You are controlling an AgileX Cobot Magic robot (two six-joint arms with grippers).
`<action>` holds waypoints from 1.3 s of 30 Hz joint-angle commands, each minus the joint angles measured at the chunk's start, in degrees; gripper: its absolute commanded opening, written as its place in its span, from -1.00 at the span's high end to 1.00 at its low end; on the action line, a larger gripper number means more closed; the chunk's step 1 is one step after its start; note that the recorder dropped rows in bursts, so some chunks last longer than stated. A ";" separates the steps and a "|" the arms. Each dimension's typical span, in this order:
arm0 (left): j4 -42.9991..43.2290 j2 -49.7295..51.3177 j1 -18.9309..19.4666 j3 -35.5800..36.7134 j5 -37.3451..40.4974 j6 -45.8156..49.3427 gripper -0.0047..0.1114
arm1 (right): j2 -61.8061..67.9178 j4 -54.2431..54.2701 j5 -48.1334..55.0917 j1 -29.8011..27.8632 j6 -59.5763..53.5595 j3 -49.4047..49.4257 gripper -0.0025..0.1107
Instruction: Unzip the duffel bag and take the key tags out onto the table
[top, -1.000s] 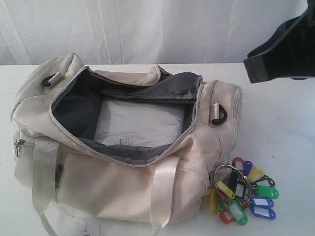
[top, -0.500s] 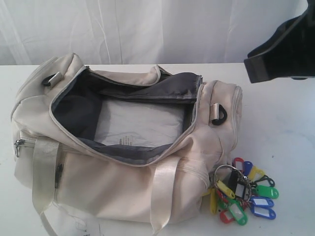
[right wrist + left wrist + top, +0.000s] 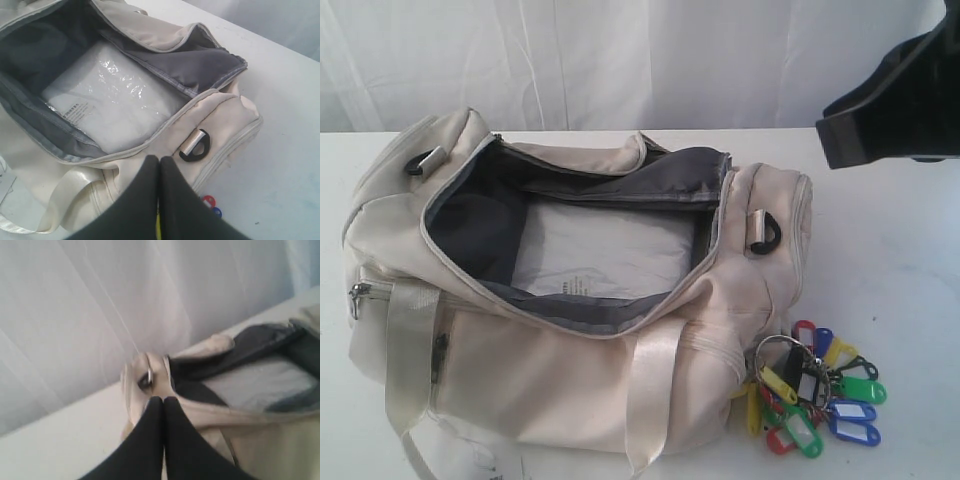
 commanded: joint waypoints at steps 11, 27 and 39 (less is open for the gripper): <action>-9.26 -0.28 0.60 32.05 -23.43 -0.14 0.92 | -0.54 -0.16 -0.44 0.16 0.15 -0.18 0.96; -9.00 -0.28 0.71 32.05 -42.77 -0.03 0.92 | -0.54 -0.16 -0.44 0.16 0.15 -0.18 0.96; -9.00 -0.28 0.71 32.05 -42.77 -0.04 0.92 | -0.54 -0.16 -0.44 0.16 0.15 -0.18 0.96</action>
